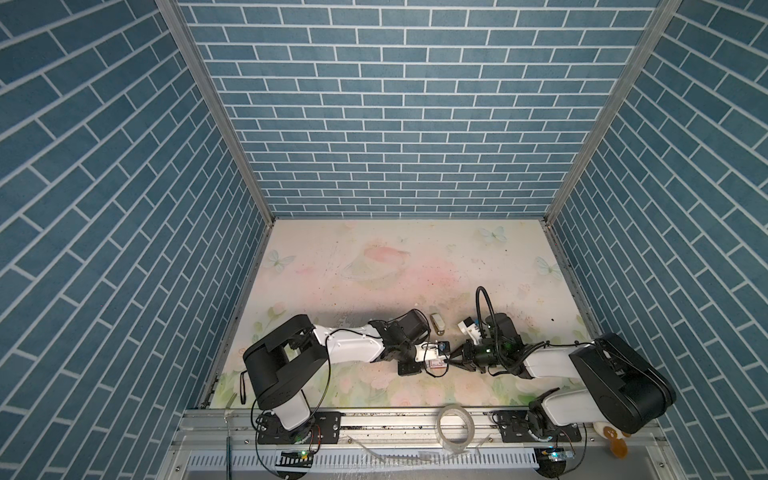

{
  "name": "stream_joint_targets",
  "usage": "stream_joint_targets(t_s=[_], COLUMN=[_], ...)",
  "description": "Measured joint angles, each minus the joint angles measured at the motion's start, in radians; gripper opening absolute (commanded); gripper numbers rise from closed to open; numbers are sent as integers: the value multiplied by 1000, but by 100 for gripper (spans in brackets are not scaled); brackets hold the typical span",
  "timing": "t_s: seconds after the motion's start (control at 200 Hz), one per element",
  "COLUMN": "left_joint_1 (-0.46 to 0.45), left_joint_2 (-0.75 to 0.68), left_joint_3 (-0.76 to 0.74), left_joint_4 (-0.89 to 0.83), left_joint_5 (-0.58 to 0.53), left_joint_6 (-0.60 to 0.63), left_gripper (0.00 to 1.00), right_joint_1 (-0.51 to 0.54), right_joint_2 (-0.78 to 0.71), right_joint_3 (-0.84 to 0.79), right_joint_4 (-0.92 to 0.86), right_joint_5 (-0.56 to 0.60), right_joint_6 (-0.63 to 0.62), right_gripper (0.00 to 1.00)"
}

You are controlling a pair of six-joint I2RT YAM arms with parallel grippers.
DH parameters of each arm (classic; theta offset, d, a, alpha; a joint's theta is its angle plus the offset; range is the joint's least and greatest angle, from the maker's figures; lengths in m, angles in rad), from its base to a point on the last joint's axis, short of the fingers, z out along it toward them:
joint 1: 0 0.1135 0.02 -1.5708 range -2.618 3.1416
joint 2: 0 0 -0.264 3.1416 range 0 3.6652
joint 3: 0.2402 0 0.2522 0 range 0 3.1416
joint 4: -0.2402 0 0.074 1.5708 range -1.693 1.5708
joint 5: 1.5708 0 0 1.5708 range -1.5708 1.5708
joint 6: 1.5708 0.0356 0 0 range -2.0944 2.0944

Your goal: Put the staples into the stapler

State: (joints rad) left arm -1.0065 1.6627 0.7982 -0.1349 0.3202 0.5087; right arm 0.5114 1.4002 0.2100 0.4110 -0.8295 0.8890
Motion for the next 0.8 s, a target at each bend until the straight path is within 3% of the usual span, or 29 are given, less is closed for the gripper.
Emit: stream_joint_targets(t_s=[0.36, 0.8], left_joint_1=[0, 0], left_joint_2=[0, 3], left_joint_3=[0, 2], left_joint_4=[0, 1], left_joint_5=[0, 3], left_joint_6=[0, 0], left_gripper=[27, 27], right_joint_1=[-23, -76], right_joint_2=[-60, -272], right_joint_3=[-4, -11], right_joint_4=[-84, -341], right_joint_5=[19, 114], right_joint_6=[-14, -61], right_gripper=[3, 4])
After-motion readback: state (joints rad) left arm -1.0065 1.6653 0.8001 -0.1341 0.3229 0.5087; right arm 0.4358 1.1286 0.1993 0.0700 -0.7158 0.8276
